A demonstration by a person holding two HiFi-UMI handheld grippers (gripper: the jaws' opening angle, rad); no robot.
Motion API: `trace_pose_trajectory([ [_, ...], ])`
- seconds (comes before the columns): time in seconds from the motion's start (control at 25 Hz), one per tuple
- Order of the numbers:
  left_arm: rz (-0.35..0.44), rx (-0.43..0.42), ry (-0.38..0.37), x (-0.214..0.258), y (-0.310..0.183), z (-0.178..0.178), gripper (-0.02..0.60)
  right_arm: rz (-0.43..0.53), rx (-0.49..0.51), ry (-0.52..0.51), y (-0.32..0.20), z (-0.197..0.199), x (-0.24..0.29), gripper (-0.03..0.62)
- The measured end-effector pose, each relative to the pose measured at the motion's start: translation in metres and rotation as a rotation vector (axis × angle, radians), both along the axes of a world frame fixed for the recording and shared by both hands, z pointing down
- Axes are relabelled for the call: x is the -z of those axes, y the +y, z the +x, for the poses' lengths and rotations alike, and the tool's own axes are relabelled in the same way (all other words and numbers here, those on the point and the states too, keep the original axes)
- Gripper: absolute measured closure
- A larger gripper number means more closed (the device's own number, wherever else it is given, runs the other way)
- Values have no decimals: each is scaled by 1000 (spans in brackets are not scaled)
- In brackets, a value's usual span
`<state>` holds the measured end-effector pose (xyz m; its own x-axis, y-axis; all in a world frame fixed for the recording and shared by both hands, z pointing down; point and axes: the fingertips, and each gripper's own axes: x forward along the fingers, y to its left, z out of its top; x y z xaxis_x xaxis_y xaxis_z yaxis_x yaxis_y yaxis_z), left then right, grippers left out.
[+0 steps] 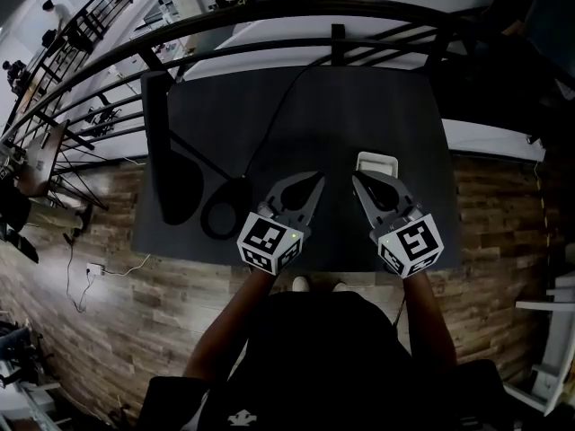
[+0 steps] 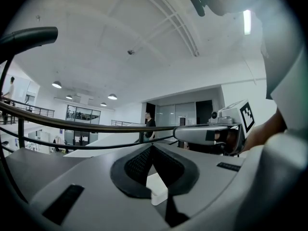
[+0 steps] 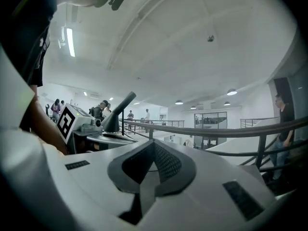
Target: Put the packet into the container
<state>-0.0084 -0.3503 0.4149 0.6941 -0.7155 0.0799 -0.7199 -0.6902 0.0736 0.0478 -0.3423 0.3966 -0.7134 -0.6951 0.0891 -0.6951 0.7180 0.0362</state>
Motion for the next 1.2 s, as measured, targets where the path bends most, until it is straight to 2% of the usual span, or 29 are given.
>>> trace_pose_trajectory([
  [0.52, 25, -9, -3, 8, 2, 6, 575, -21, 3, -55, 14, -13, -7, 589],
  [1.2, 19, -22, -8, 3, 4, 8, 575, -20, 5, -38, 15, -15, -8, 589],
])
